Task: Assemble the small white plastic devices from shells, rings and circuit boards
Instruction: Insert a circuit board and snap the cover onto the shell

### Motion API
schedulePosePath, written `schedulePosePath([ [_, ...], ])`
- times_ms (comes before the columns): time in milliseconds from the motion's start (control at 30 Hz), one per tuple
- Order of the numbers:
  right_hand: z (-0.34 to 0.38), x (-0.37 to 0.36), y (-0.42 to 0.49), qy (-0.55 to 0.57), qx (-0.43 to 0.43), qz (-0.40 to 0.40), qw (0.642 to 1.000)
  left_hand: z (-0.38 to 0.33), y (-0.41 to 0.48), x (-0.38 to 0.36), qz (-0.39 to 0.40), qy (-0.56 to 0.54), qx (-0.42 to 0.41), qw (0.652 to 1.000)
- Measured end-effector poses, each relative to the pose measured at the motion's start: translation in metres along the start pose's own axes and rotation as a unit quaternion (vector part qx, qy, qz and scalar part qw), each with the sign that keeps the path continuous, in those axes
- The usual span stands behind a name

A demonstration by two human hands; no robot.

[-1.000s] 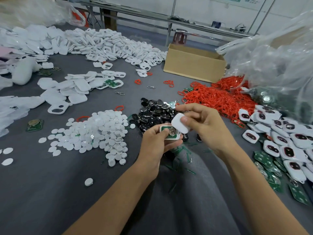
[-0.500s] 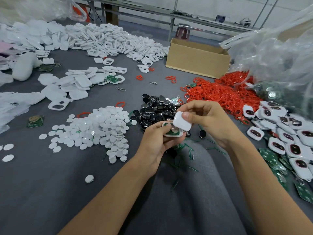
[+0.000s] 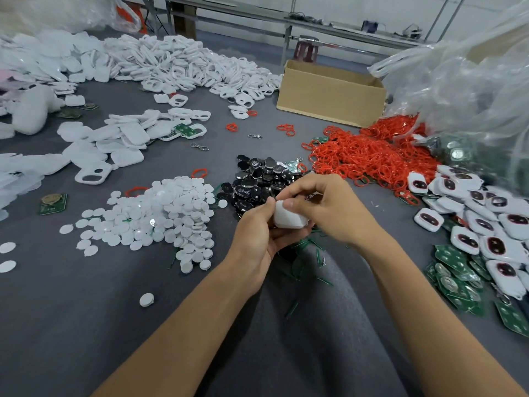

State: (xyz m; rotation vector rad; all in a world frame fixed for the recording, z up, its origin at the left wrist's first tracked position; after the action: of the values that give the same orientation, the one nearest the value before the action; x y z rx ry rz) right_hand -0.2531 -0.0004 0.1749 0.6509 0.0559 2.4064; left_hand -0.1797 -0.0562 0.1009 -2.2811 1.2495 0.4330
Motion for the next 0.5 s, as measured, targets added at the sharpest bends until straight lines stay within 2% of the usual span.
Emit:
schedulePosePath([
  [333,0.0008,0.0005,-0.0011,-0.069,0.03,-0.024,0.997,-0.0005,0.0017,0.0009,0.014,0.047,-0.024,0.999],
  [500,0.0025,-0.0007,-0.0036,-0.089,0.023,0.064,0.994,-0.0028,0.0013,0.004,-0.009,0.049,-0.025,0.998],
])
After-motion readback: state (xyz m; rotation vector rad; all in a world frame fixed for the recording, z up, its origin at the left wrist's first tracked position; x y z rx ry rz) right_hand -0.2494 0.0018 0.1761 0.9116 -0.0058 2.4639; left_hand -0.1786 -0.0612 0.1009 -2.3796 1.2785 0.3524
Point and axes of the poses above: each hand's wrist, its own y-axis towards the middle knuckle, its own x-axis out of the back of the hand, z = x × y, the point moved 8 cm from there along y, towards the middle knuckle, and after that the axes turned 12 degrees about y, right-handed, at the moved point
